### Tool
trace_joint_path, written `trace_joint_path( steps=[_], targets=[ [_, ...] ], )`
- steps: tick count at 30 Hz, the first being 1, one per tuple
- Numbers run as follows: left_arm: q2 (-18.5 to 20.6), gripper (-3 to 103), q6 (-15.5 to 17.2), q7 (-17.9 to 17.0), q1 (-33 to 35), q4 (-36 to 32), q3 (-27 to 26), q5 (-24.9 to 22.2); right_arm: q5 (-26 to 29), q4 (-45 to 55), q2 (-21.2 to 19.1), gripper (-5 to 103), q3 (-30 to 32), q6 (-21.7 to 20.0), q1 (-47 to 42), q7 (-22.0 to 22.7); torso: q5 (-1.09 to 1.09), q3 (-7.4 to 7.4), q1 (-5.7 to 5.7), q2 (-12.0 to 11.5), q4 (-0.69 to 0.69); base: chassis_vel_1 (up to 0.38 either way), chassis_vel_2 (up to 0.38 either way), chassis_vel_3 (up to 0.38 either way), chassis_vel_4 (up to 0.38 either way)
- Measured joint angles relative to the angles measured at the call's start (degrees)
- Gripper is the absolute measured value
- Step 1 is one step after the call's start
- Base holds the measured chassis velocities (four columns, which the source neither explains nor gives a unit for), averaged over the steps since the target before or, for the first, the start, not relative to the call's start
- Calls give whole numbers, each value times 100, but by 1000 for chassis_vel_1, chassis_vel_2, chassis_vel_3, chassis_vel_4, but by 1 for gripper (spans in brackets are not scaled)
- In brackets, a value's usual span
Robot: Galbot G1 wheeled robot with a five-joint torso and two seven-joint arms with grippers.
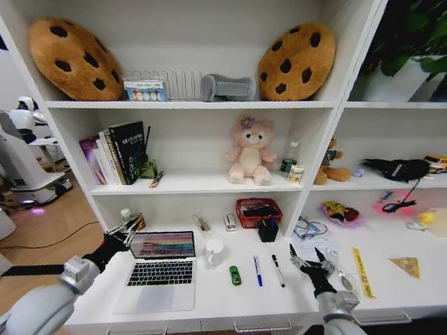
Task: Organize the objects on the table.
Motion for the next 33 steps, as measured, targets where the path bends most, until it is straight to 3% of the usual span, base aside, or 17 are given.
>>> trace_joint_path(
  steps=[3,9,14,20,25,33],
  targets=[
    [529,0,-21,52,-45,287,75,-182,71,60,-92,100,5,-3,25,0,0,0,0,0,1,0,0,0,0],
    [991,0,-48,116,-188,658,301,-415,140,255,-137,100,100,-10,-89,1,0,0,0,0,1,0,0,0,0],
    [1710,0,-166,246,-213,1169,470,-731,141,615,-7,100,235,-14,-308,2,0,0,0,0,1,0,0,0,0],
    [2246,0,-202,340,-111,1389,438,-1001,123,796,121,100,274,-37,-377,11,1,0,0,0,-1,0,0,0,0],
    [2434,0,-195,402,51,1266,471,-967,110,859,171,100,315,-39,-427,27,1,0,0,0,-1,0,0,0,0],
    [2419,0,-157,403,196,970,567,-702,137,939,170,100,409,-43,-443,52,2,0,0,0,0,0,0,0,0]
  ],
)
